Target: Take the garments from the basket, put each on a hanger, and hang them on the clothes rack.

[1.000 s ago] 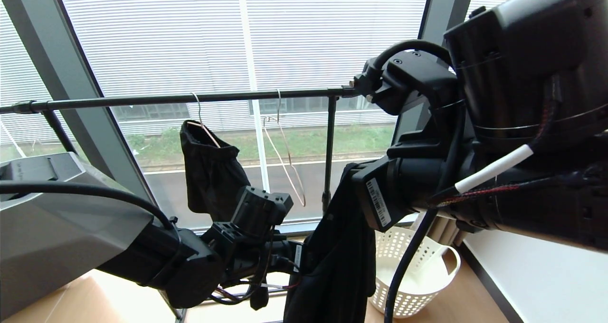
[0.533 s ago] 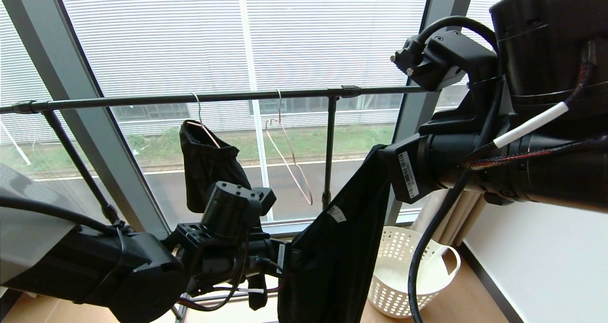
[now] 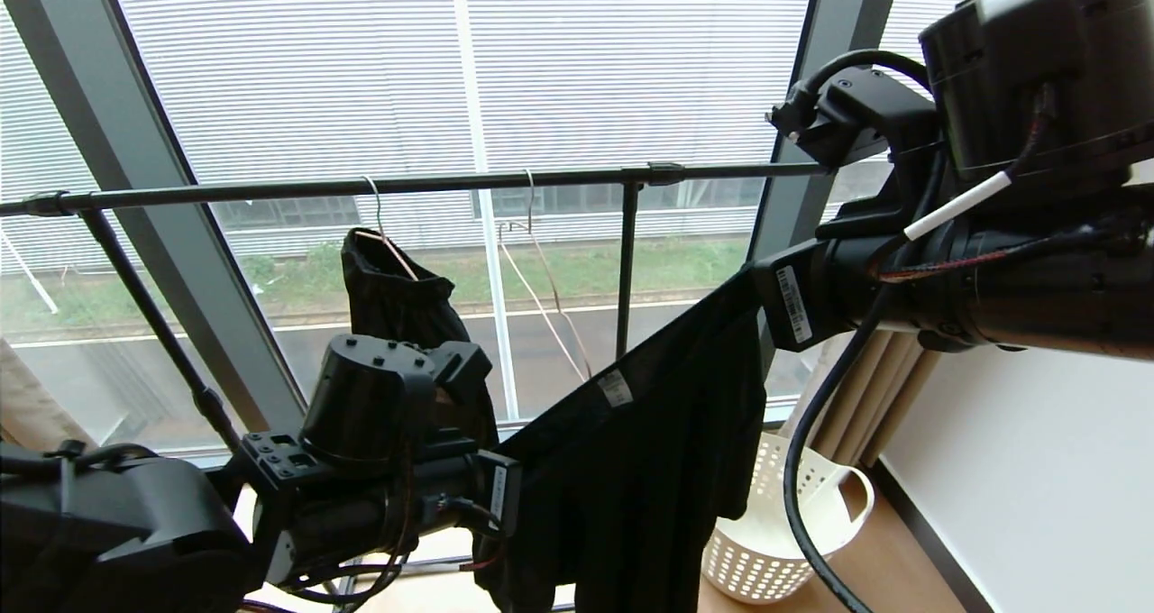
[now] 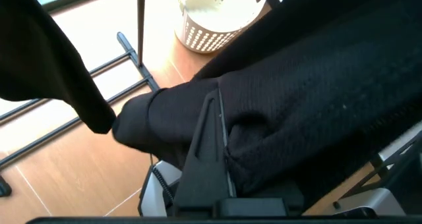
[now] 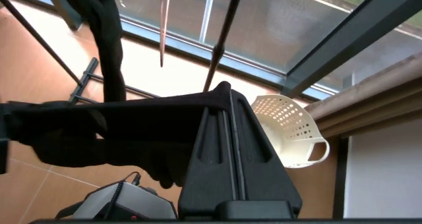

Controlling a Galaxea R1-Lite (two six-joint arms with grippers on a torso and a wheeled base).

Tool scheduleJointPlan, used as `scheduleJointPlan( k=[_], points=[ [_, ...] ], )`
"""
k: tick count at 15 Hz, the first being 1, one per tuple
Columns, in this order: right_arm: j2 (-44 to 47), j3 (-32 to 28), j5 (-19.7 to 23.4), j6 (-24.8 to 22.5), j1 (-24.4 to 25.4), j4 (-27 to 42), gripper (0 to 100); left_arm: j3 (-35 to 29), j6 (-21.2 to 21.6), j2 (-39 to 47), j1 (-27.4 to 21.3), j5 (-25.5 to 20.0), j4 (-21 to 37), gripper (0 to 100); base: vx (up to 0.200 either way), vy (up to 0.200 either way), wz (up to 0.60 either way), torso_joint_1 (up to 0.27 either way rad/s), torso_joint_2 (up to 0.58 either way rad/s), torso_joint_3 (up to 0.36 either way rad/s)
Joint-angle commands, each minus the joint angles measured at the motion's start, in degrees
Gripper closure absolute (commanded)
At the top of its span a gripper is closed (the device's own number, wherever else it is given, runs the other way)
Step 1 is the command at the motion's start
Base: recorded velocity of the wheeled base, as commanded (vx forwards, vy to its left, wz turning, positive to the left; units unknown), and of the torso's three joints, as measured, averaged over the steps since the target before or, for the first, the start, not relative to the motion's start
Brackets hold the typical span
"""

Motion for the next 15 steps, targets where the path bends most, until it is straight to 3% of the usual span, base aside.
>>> scheduleJointPlan(
  k=[1,5,7,8,10,13,15],
  points=[
    [1.26,0.15,-0.04,-0.09,-0.87,0.05,100,0.59,1.70,-6.80,1.74,0.00,2.24,100,0.000,0.000,0.00,0.000,0.00,0.000],
    [1.79,3.58,-0.12,-1.85,0.01,-0.30,100,-8.73,4.25,-10.76,4.38,0.00,16.74,100,0.000,0.000,0.00,0.000,0.00,0.000],
    [1.70,3.40,-0.30,-2.82,1.86,-0.21,100,-16.46,5.39,-10.76,4.73,0.00,29.04,100,0.000,0.000,0.00,0.000,0.00,0.000],
    [1.70,3.49,-0.30,-3.43,2.65,-0.13,100,-18.57,5.48,-10.67,4.73,0.00,32.12,100,0.000,0.000,0.00,0.000,0.00,0.000],
    [3.54,3.58,-1.27,-3.61,4.32,0.40,100,-22.70,5.48,-10.05,5.35,0.00,36.07,100,0.000,0.000,0.00,0.000,0.00,0.000],
    [3.10,3.58,-2.76,-8.00,4.67,5.15,100,-27.89,9.70,-5.92,8.16,-0.44,37.66,100,0.000,0.000,0.00,0.000,0.00,0.000],
    [2.22,3.58,-2.41,-8.35,6.69,7.78,100,-30.17,10.84,-3.81,9.04,-0.70,37.57,100,0.000,0.000,0.00,0.000,0.00,0.000]
  ],
)
